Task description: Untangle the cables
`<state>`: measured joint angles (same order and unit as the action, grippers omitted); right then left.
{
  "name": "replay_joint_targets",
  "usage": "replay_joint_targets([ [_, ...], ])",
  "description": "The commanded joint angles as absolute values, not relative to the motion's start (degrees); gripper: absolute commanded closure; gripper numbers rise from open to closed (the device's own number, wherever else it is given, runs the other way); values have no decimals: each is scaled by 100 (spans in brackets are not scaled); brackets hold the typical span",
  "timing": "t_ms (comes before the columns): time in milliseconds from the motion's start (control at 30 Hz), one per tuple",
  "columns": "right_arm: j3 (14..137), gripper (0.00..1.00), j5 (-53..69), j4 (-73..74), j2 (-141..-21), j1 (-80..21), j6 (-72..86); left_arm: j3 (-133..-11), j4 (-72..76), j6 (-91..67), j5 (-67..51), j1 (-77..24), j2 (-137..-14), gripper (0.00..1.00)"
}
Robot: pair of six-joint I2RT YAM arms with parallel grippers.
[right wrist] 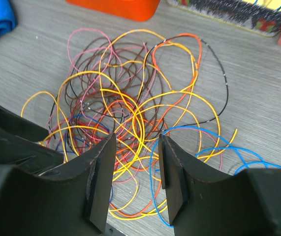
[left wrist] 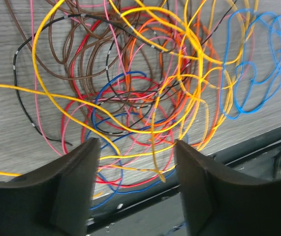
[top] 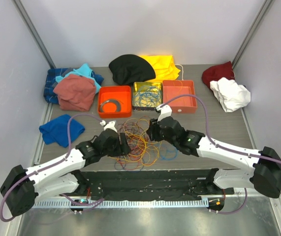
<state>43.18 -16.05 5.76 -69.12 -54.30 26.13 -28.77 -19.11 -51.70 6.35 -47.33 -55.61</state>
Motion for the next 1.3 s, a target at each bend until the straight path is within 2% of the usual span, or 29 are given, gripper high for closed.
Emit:
replay_joint_targets([
  [0,4359,53,-2003,650,-6619,-5423,2716,-2839,-1407,-5019,422,-4755,-5704,44],
  [33,4351,52,-2039,668,-6557,-5432,2725,-2848,-1319,-5010,404,-4755,-5730,51],
  [67,4342,53,-2065,694,-6522,-5423,2725,-2865,-1301,-5001,396,-4755,-5809,64],
  [133,4298,53,-2171,756,-6434,-5432,2733,-2918,-1292,-4922,369,-4755,-5853,83],
  [167,4289,53,-2206,773,-6329,-5432,2733,-3040,-1353,-4878,378,-4755,-5862,100],
  [333,4263,54,-2530,949,-5898,-5423,2733,-4076,-2213,-4257,1009,-4764,-5125,100],
  [500,4087,55,-2777,897,-5494,-5423,2681,-6088,-3374,-3455,1871,-4755,-5018,100],
  [767,3323,50,-2198,-280,-4703,-5423,2681,-8383,-3323,-2761,1995,-4755,-5589,100],
  [933,3585,48,-1864,-176,-4666,-5423,2566,-9603,-3287,-2426,1715,-4755,-6134,100],
  [1100,3990,48,-2003,-35,-4615,-5423,2637,-10125,-3366,-2408,1398,-4755,-6477,100],
  [1267,3911,44,-2320,-781,-4175,-5432,2426,-10002,-3331,-2522,1231,-4755,-6495,100],
])
